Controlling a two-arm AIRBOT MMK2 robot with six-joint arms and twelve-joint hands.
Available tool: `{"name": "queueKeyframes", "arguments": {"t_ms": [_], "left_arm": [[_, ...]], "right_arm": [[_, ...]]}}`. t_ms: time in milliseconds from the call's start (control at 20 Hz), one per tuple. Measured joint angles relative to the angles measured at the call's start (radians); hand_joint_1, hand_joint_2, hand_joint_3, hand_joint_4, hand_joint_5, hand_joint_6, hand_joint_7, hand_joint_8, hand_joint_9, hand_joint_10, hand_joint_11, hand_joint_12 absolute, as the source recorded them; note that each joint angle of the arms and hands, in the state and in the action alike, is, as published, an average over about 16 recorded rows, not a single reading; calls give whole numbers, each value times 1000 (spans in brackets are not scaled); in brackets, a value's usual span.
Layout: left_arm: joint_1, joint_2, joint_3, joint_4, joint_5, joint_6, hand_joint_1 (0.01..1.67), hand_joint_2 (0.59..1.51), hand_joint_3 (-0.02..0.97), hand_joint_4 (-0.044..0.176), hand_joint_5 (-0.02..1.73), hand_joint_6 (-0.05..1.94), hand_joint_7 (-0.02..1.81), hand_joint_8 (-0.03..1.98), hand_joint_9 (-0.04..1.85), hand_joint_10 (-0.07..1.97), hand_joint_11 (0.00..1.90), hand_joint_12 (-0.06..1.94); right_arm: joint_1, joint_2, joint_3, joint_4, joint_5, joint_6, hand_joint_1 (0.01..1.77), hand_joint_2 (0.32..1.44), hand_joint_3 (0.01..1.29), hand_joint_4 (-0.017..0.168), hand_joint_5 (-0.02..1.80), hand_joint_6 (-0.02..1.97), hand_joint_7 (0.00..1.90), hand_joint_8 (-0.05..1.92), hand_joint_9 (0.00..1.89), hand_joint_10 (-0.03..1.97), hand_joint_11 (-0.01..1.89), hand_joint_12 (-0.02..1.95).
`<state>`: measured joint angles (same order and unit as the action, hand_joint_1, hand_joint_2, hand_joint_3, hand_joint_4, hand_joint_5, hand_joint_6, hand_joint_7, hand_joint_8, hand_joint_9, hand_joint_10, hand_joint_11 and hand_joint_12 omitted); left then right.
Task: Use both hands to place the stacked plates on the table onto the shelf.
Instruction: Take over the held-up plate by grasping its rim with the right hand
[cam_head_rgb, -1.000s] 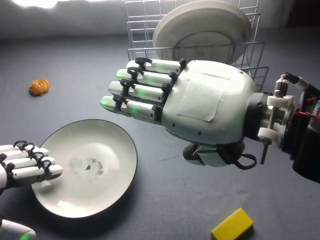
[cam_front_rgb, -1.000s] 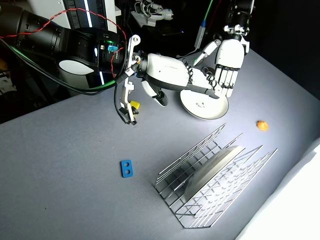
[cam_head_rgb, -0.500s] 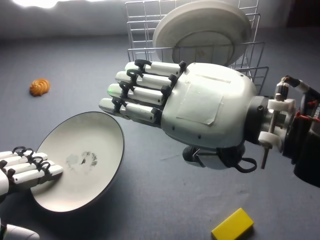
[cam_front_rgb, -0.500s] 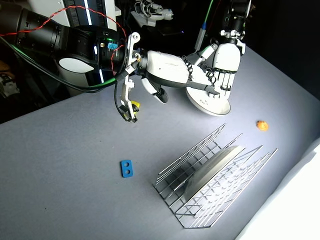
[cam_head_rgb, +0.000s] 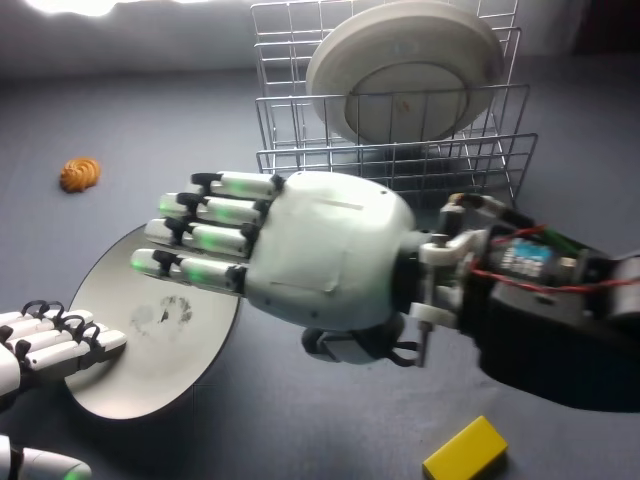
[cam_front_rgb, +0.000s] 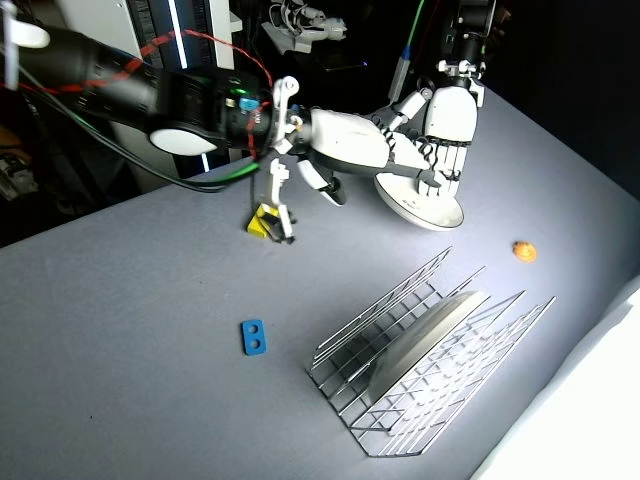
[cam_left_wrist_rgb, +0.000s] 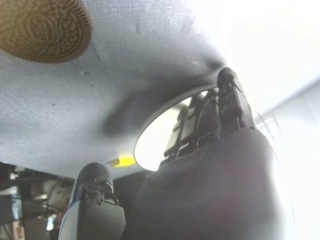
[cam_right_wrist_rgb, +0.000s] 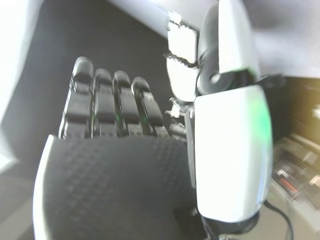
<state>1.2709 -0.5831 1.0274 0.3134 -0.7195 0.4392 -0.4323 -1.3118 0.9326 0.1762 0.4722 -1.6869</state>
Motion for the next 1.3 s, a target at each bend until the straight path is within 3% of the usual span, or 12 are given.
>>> {"name": "queueKeyframes", "arguments": {"t_ms": [600,1300], "left_arm": [[18,0,-35,-79,3,3,13,1102,15,-8,-14,-35,-1,-9,-27,-53,24,-10],[18,1,-42,-94,4,4,14,1100,15,-8,-13,-35,0,-9,-27,-55,25,-16]], "right_arm": [[-18,-249,247,-110,-31,-13,1198,885,10,3,27,32,20,19,13,9,21,507],[11,-358,354,-133,-40,-12,1181,949,10,3,114,32,106,19,98,9,20,702]]}}
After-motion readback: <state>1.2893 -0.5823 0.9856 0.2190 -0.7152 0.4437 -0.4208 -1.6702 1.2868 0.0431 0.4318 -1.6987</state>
